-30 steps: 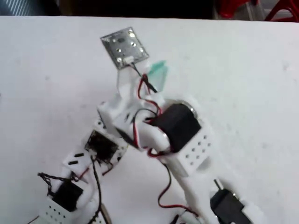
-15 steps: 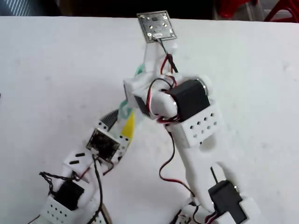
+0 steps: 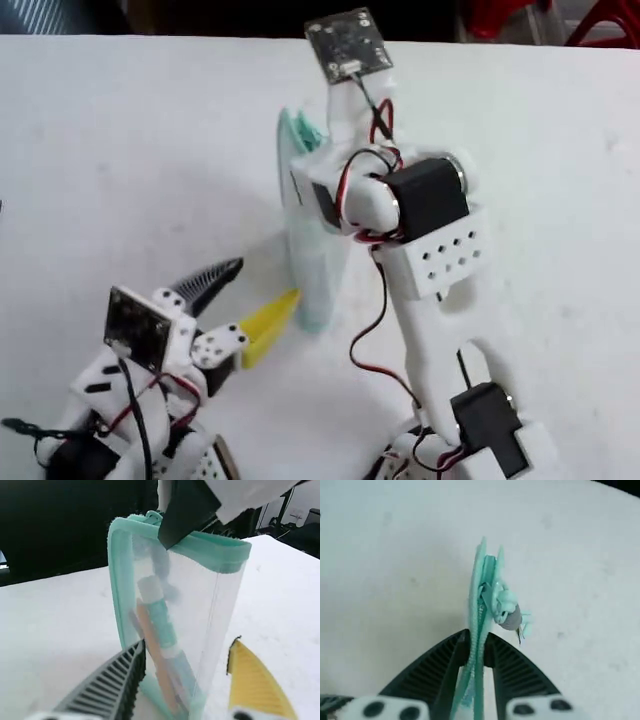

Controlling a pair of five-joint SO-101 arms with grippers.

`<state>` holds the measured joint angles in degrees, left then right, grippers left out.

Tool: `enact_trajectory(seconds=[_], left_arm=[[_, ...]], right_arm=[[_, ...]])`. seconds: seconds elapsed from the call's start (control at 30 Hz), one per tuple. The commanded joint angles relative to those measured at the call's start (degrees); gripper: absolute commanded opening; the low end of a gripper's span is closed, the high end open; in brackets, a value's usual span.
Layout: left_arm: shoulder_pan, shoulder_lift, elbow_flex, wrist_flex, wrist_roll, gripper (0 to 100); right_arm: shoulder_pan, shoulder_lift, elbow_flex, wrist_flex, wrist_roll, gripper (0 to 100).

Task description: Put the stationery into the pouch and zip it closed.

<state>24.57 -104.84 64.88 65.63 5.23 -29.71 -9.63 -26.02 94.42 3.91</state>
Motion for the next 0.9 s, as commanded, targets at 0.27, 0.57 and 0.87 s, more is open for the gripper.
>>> enact_trajectory(seconds=[0.27, 0.57, 0.87], left_arm=[[-6.2, 0.4, -0.4, -3.8, -7.5, 28], [-11.3, 0.4, 9.5, -17.3, -7.3, 28], [-11.4, 0.4, 9.8, -17.2, -7.3, 26]], right_arm=[[2.8, 0.2, -0.6, 4.1, 37.2, 1.8], [1.3, 4.1, 3.7, 4.1, 26.0, 16.8], [-3.6, 4.7, 3.8, 4.1, 25.3, 9.9]])
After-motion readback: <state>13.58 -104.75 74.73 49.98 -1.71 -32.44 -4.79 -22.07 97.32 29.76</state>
